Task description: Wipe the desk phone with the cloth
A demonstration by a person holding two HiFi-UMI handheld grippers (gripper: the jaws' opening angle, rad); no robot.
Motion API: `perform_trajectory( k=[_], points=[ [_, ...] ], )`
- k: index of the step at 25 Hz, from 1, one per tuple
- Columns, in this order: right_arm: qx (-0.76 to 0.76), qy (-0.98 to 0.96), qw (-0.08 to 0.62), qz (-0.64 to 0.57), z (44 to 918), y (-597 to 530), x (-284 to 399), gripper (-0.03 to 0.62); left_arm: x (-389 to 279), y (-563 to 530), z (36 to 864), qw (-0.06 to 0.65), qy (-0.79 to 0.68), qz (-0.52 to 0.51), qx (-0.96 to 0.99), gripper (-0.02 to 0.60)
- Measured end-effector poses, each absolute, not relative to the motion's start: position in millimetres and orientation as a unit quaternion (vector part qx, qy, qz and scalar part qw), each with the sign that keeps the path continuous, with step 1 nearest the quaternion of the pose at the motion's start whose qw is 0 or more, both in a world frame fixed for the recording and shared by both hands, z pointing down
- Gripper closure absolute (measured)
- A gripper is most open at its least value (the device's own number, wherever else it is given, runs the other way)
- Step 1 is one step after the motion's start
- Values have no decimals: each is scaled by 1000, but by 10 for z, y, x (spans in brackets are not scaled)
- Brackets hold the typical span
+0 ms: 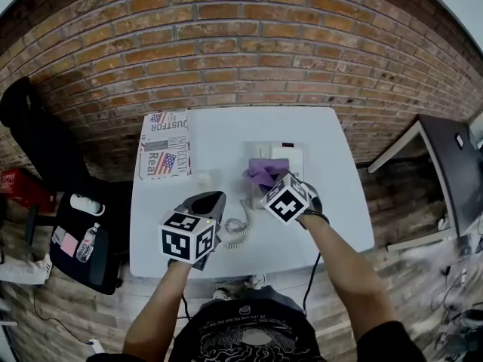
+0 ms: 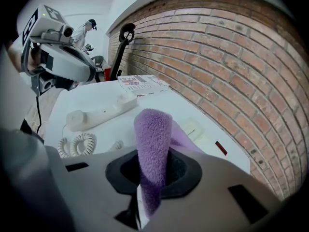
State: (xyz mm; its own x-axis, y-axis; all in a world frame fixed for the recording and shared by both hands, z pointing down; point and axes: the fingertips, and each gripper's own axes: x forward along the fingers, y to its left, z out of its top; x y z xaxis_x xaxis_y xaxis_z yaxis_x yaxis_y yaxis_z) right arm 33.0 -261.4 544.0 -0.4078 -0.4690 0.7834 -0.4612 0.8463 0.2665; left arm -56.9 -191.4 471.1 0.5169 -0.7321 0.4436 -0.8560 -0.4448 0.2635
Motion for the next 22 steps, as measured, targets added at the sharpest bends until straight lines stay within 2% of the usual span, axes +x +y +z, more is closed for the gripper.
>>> perform_trajectory(
  k=[22],
  points=[
    [289,-821,492,32,5710,-1760,417,546,-666,-1438,4741,229,-442,136,857,575]
  ],
)
